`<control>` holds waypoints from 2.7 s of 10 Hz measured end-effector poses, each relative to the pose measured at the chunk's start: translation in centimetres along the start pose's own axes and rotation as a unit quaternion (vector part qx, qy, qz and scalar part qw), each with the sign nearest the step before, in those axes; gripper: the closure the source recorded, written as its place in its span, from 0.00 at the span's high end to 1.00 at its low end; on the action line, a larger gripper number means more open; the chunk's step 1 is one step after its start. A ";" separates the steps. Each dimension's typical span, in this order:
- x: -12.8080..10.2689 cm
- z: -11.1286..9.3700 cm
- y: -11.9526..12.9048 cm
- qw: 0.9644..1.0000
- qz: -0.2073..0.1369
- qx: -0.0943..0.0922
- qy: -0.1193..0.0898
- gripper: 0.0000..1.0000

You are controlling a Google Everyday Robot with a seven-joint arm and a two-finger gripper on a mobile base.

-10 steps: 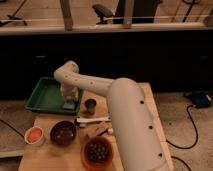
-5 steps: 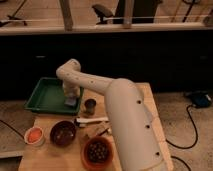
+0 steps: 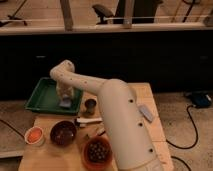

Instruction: Wipe tray with sponge

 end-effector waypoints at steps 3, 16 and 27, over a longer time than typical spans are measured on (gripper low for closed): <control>-1.7 -0.2 1.2 1.000 0.000 -0.001 -0.009 0.00; 1.8 0.2 -0.9 1.000 -0.023 -0.007 -0.001 0.00; -0.7 -0.6 5.1 1.000 0.019 -0.017 -0.015 0.00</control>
